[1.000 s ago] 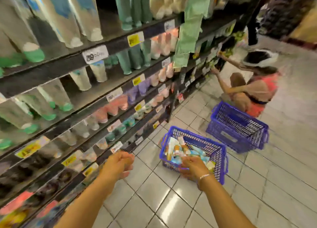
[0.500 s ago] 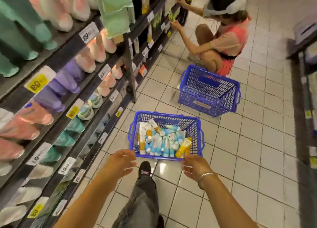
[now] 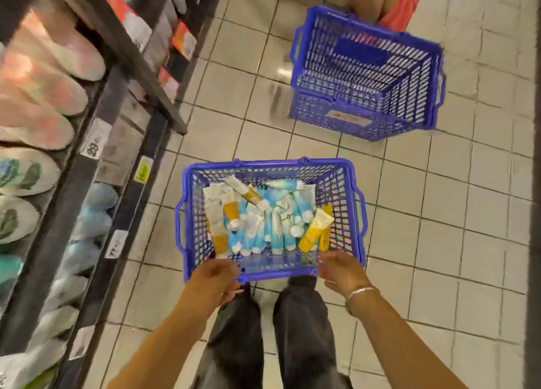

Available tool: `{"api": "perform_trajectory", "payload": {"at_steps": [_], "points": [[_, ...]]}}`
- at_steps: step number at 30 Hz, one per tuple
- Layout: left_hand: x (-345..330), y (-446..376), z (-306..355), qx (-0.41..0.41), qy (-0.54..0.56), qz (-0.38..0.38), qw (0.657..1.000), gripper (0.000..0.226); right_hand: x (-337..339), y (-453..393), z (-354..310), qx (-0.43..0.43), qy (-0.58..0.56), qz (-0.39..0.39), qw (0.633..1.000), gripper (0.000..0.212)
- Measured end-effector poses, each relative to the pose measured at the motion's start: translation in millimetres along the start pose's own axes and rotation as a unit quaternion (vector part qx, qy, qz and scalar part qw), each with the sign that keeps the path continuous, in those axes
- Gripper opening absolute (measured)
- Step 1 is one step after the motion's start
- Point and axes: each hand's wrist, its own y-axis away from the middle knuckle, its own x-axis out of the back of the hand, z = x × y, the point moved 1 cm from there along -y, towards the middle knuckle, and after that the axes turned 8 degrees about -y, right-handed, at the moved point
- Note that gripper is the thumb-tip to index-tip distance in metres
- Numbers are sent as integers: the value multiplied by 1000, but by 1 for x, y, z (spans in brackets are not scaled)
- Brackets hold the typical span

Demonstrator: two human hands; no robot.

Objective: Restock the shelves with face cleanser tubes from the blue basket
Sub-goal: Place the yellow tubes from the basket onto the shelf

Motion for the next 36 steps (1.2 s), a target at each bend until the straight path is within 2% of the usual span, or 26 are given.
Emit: {"api": "perform_trajectory", "payload": {"at_steps": [4,7,11,14,16,20,25,28,30,32,34,36], "points": [[-22,-78,-3,19,-8,-5,1000,15,-10,-84,11,10,39,46,998,31],[-47,-142,-28,21,-15,6,1000,22,-17,-159,39,-10,82,44,996,32],[-84,-212,-76,55,-28,0,998,26,-25,-230,74,36,101,69,992,8],[-112,-261,-97,49,-46,-11,998,21,-31,-284,86,56,114,88,988,22],[-125,-290,-111,38,-56,-8,998,18,-35,-310,95,59,105,141,983,31],[-146,-323,-140,35,-98,-42,994,16,-46,-328,125,56,53,190,979,37],[-158,-347,-143,5,-163,-95,982,21,-46,-342,134,88,20,136,987,33],[-157,-351,-136,-27,-196,-132,971,29,-42,-335,131,124,-18,4,992,21],[-158,-350,-129,-34,-213,-189,958,37,-41,-326,123,124,-66,-95,985,24],[-159,-347,-122,-39,-208,-240,948,39,-42,-319,115,117,-99,-152,976,30],[-159,-343,-114,-41,-198,-249,947,36,-45,-312,110,128,-102,-171,972,27],[-157,-344,-111,-48,-206,-236,948,33,-46,-310,109,153,-89,-118,977,27]]}}
